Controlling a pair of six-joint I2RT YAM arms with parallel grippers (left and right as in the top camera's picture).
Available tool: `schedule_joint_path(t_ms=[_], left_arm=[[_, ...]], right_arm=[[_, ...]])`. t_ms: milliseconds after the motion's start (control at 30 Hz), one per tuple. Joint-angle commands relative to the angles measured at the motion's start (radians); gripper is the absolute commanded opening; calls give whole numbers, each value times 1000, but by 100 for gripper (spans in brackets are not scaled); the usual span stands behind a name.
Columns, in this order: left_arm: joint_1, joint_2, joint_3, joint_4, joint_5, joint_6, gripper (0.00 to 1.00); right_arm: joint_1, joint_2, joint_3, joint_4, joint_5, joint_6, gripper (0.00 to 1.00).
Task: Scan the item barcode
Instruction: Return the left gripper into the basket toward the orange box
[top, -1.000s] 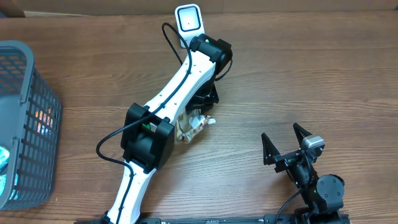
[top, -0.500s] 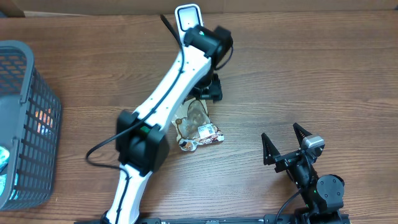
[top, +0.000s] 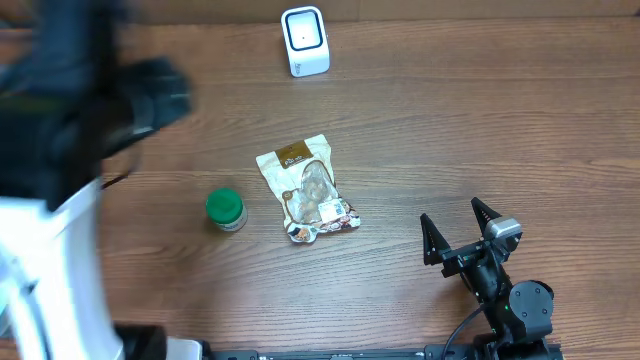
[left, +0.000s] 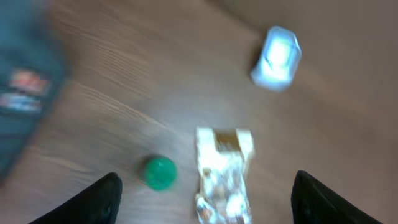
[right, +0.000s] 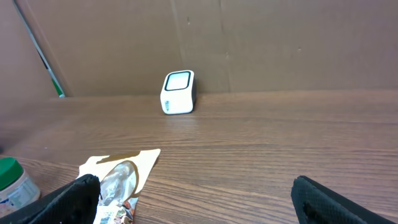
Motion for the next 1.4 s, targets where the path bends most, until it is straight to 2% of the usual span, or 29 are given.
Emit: schedule_joint_path(t_ms=[0,133,200,300,400,567,700,833,967,1100,1367], left_arm=[[200,-65,2,-5,-5,66,70],[462,-95,-7,-5,-5,97,70],[577,-93,-36,-5,4,96,66],[731,-73,-129,2,97,76,64],[816,-39,-214,42,163,83,64],[930,60,-299,75,161,146,64],[962,174,-323,118,196,235,64],[957,276,-327,167,269,389,63],[951,373,-328,196,335,429,60],[932,465,-346,226,328,441,49],[890,499,-529,398,283,441,53]], right_arm=[[6,-10,1,6,-1,-3,100],[6,-10,1,6,-1,-3,100],[6,-10,1,6,-1,-3,100],[6,-10,1,6,-1,-3,100],[6,-10,1,6,-1,-3,100],[6,-10,1,6,-1,-3,100],[6,-10,1,6,-1,-3,100],[6,-10,1,6,-1,-3,100],[6,-10,1,6,-1,-3,100],[6,-10,1,6,-1,-3,100],[6,-10,1,6,-1,-3,100]])
